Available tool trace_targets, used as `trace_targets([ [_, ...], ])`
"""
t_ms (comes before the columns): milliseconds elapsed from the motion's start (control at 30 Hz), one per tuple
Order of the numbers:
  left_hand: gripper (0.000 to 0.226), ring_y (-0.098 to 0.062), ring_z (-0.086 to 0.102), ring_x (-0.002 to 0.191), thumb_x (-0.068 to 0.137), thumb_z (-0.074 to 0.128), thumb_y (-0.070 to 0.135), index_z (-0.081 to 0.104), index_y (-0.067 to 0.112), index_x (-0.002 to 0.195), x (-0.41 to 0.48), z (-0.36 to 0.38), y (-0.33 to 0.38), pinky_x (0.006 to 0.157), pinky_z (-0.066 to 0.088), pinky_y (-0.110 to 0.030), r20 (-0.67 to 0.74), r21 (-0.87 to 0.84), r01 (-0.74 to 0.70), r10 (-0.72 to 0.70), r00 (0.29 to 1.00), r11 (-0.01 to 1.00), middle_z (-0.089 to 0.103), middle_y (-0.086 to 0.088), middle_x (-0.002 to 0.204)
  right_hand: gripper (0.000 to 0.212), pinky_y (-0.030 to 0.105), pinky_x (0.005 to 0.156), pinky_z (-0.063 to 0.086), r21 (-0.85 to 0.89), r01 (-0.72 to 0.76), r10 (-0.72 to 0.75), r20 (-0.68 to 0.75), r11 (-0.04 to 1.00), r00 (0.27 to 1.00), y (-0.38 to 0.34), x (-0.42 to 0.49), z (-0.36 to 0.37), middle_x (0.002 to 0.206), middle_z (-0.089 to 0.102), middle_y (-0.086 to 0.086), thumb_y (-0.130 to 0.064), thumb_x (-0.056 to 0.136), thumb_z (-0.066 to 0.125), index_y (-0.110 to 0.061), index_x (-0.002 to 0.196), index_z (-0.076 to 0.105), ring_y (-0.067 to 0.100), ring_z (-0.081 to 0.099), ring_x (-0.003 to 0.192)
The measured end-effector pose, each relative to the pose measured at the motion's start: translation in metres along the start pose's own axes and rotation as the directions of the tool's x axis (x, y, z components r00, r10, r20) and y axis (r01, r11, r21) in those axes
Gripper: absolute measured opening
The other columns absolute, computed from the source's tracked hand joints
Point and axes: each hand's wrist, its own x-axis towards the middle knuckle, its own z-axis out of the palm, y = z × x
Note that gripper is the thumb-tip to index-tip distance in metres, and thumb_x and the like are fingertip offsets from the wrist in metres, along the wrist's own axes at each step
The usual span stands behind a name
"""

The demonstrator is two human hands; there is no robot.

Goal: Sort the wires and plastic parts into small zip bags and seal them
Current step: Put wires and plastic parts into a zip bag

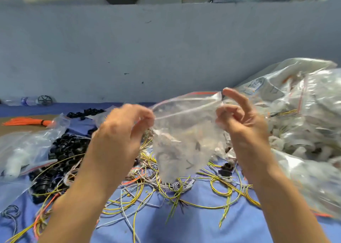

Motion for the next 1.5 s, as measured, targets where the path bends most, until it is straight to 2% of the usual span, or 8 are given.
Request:
trace_targets([
  [400, 0.008, -0.009, 0.061, 0.084, 0.096, 0.056, 0.029, 0.063, 0.031, 0.1, -0.003, -0.003, 0.008, 0.079, 0.049, -0.033, -0.086, 0.006, 0.062, -0.062, 0.994, 0.998, 0.066, 0.012, 0.09, 0.038, 0.033, 0.09, 0.052, -0.001, -0.03, 0.03, -0.039, 1.0, 0.999, -0.002, -0.02, -0.006, 0.081, 0.064, -0.014, -0.014, 0.087, 0.072, -0.039, 0.115, 0.065, 0.009, 0.061, 0.081],
  [467, 0.013, -0.011, 0.063, 0.086, 0.094, 0.057, 0.021, 0.064, 0.031, 0.099, -0.007, 0.004, 0.004, 0.081, 0.051, -0.034, -0.019, -0.051, 0.138, -0.139, 0.99, 0.989, 0.067, 0.013, 0.09, 0.039, 0.034, 0.088, 0.053, 0.002, -0.098, 0.098, -0.026, 0.995, 0.995, 0.002, -0.025, -0.004, 0.078, 0.063, -0.015, -0.008, 0.089, 0.068, -0.036, 0.116, 0.065, 0.006, 0.06, 0.078],
  [600, 0.016, 0.001, 0.06, 0.083, 0.093, 0.06, 0.027, 0.06, 0.04, 0.104, -0.019, 0.009, 0.003, 0.067, 0.041, -0.003, -0.046, -0.262, 0.232, -0.253, 0.966, 0.937, 0.064, 0.023, 0.091, 0.038, 0.033, 0.085, 0.054, -0.012, -0.13, 0.131, 0.108, 0.991, 0.986, 0.004, -0.029, -0.009, 0.081, 0.063, -0.014, -0.02, 0.083, 0.071, -0.036, 0.118, 0.066, 0.005, 0.061, 0.079],
  [767, 0.026, -0.003, 0.063, 0.081, 0.088, 0.064, 0.031, 0.06, 0.047, 0.109, -0.021, 0.016, 0.004, 0.072, 0.044, -0.006, -0.011, -0.466, 0.286, -0.328, 0.945, 0.838, 0.066, 0.017, 0.091, 0.029, 0.032, 0.081, 0.053, 0.104, -0.355, 0.34, 0.134, 0.929, 0.931, 0.007, -0.03, -0.011, 0.079, 0.067, -0.008, -0.038, 0.07, 0.072, -0.023, 0.094, 0.077, 0.008, 0.058, 0.071],
  [1067, 0.032, -0.006, 0.064, 0.078, 0.085, 0.073, 0.032, 0.06, 0.041, 0.112, -0.011, -0.001, 0.007, 0.079, 0.051, -0.015, -0.121, -0.716, 0.103, -0.269, 0.956, 0.69, 0.07, 0.011, 0.085, 0.027, 0.024, 0.069, 0.055, 0.226, -0.224, 0.196, 0.14, 0.948, 0.971, -0.013, -0.019, -0.015, 0.073, 0.063, -0.011, -0.04, 0.068, 0.074, -0.023, 0.087, 0.079, 0.002, 0.053, 0.061],
  [1200, 0.034, -0.008, 0.067, 0.082, 0.074, 0.078, 0.037, 0.071, 0.031, 0.107, -0.015, 0.011, 0.003, 0.076, 0.055, -0.021, 0.113, -0.836, 0.312, -0.415, 0.903, 0.452, 0.073, 0.007, 0.093, 0.027, 0.026, 0.067, 0.055, 0.228, -0.288, 0.257, 0.156, 0.93, 0.954, -0.013, -0.018, -0.009, 0.072, 0.058, -0.006, -0.038, 0.067, 0.075, -0.021, 0.087, 0.079, 0.005, 0.049, 0.061],
  [1333, 0.018, -0.008, 0.065, 0.066, 0.07, 0.071, 0.026, 0.076, 0.016, 0.084, -0.023, 0.037, -0.001, 0.072, 0.053, -0.025, 0.452, -0.777, 0.613, -0.55, 0.702, 0.145, 0.071, 0.0, 0.078, 0.021, 0.025, 0.065, 0.056, 0.157, -0.335, 0.333, 0.041, 0.929, 0.942, 0.002, -0.025, -0.002, 0.073, 0.057, -0.002, -0.032, 0.072, 0.073, -0.019, 0.087, 0.079, 0.008, 0.047, 0.063],
  [1500, 0.011, -0.009, 0.064, 0.068, 0.074, 0.071, 0.032, 0.077, 0.022, 0.074, -0.023, 0.041, -0.008, 0.073, 0.053, -0.028, 0.425, -0.755, 0.632, -0.604, 0.674, 0.175, 0.07, 0.001, 0.075, 0.024, 0.024, 0.067, 0.057, 0.09, -0.315, 0.321, -0.06, 0.945, 0.945, 0.005, -0.022, -0.007, 0.073, 0.057, -0.003, -0.036, 0.071, 0.074, -0.021, 0.089, 0.079, 0.004, 0.049, 0.062],
])
